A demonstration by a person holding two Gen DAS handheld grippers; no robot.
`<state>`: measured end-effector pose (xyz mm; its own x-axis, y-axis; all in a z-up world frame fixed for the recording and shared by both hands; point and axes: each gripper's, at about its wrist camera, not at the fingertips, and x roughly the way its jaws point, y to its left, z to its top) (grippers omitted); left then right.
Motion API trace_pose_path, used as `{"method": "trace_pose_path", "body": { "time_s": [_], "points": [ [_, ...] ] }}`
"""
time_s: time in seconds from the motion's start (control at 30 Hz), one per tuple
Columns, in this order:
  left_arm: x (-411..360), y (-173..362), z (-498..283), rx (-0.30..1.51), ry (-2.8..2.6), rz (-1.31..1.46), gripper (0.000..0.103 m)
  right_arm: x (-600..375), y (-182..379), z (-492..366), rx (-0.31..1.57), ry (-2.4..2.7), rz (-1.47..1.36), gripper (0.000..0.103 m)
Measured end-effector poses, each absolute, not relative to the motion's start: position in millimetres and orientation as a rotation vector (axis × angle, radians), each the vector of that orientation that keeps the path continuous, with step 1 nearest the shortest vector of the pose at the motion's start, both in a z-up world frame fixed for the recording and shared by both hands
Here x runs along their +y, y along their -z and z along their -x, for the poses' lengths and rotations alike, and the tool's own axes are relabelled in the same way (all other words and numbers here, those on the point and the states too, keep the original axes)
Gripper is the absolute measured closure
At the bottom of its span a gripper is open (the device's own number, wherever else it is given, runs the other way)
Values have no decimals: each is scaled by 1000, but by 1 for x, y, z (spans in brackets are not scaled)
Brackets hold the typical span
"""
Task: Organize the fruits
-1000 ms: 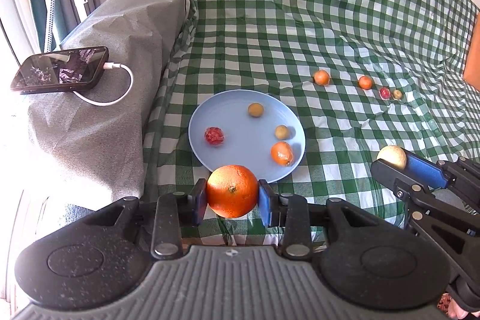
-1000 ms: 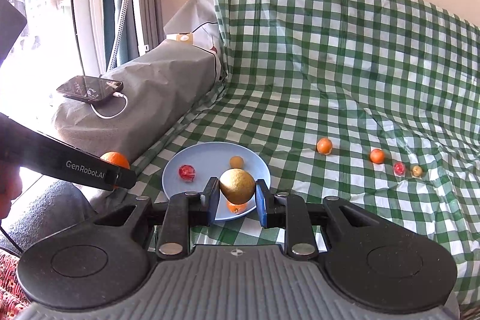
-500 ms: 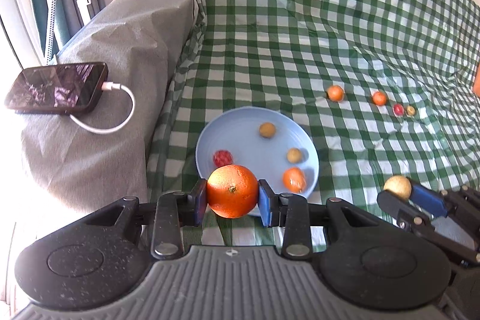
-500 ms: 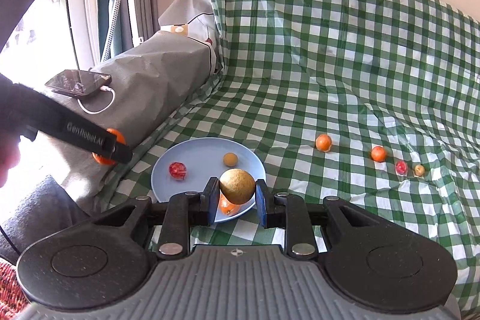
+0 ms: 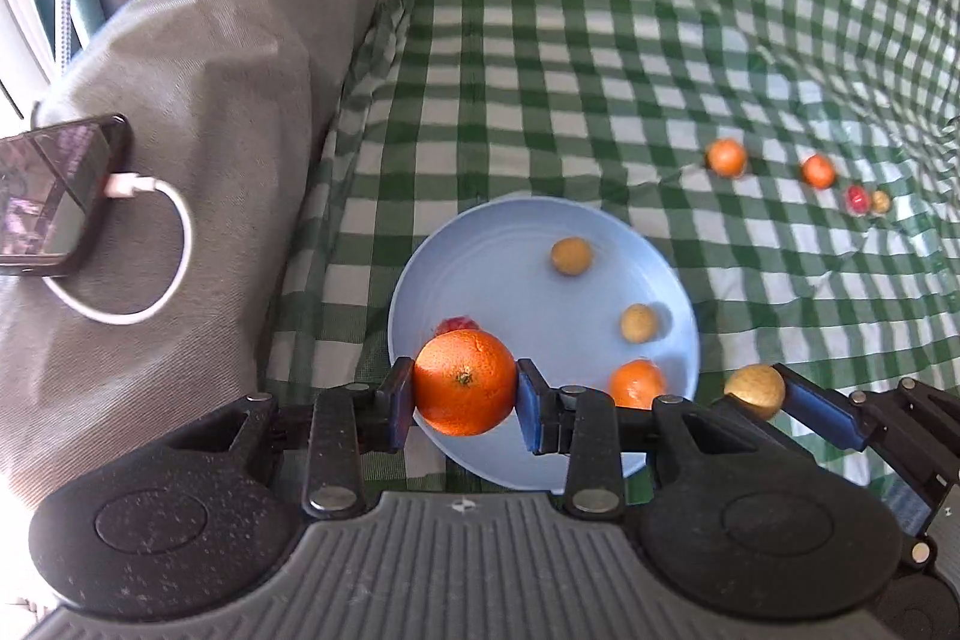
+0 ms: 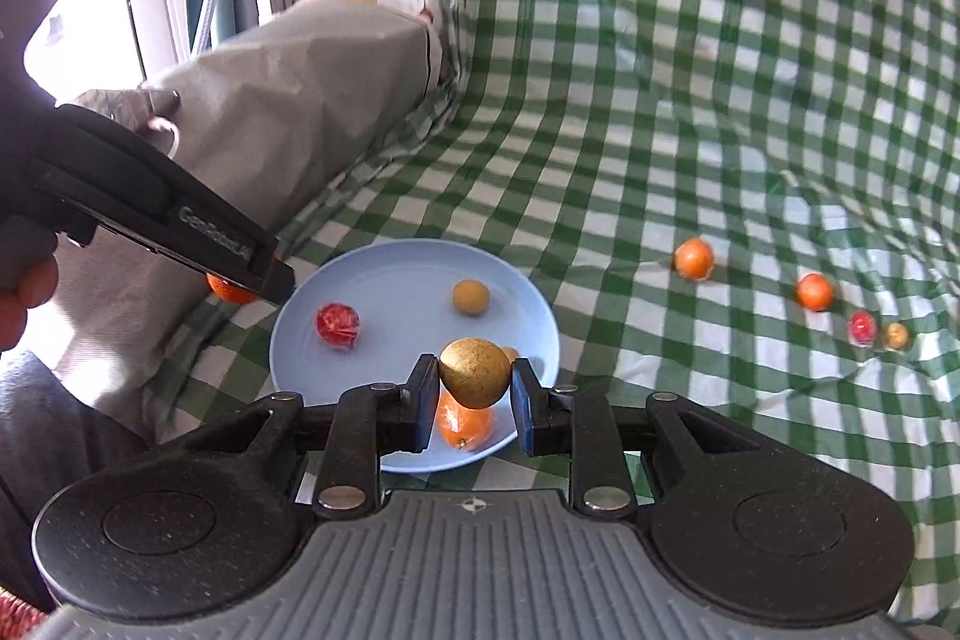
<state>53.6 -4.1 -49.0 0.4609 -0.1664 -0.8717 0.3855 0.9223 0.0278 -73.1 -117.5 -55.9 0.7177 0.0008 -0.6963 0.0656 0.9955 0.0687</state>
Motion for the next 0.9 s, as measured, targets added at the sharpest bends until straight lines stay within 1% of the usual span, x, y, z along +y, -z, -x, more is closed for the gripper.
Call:
{"method": "trace_pose_path", "body": {
  "time_s": [0.3, 0.37, 0.4, 0.43, 0.47, 0.5, 0.53, 0.57, 0.6, 0.7, 0.9],
  "points": [
    [-12, 89, -80, 1085, 322, -298, 64, -114, 92, 29, 864, 2, -59, 76],
    [-12, 92, -84, 1078, 328, -300, 48, -115, 98, 23, 886, -7, -59, 76],
    [-13, 90, -85, 1066, 330, -298, 26, -115, 100, 19, 897, -13, -61, 76],
    [-12, 87, -83, 1042, 328, -293, 8, -115, 101, 16, 904, -19, -65, 76],
    [-10, 82, -81, 1010, 322, -288, 2, -115, 100, 14, 906, -24, -69, 70],
    [-9, 76, -77, 977, 319, -283, 0, -115, 99, 13, 906, -29, -72, 53],
    [-7, 71, -74, 957, 323, -284, 0, -116, 96, 13, 900, -28, -76, 45],
    [-7, 66, -70, 954, 331, -291, 0, -116, 92, 15, 888, -20, -79, 33],
    [-5, 63, -67, 958, 337, -297, 0, -117, 88, 18, 880, -14, -80, 27],
    [3, 56, -50, 965, 332, -294, 0, -117, 75, 36, 884, -15, -85, 19],
    [31, 44, -3, 981, 298, -267, 0, -110, 57, 92, 899, -16, -93, 12]
  ]
}}
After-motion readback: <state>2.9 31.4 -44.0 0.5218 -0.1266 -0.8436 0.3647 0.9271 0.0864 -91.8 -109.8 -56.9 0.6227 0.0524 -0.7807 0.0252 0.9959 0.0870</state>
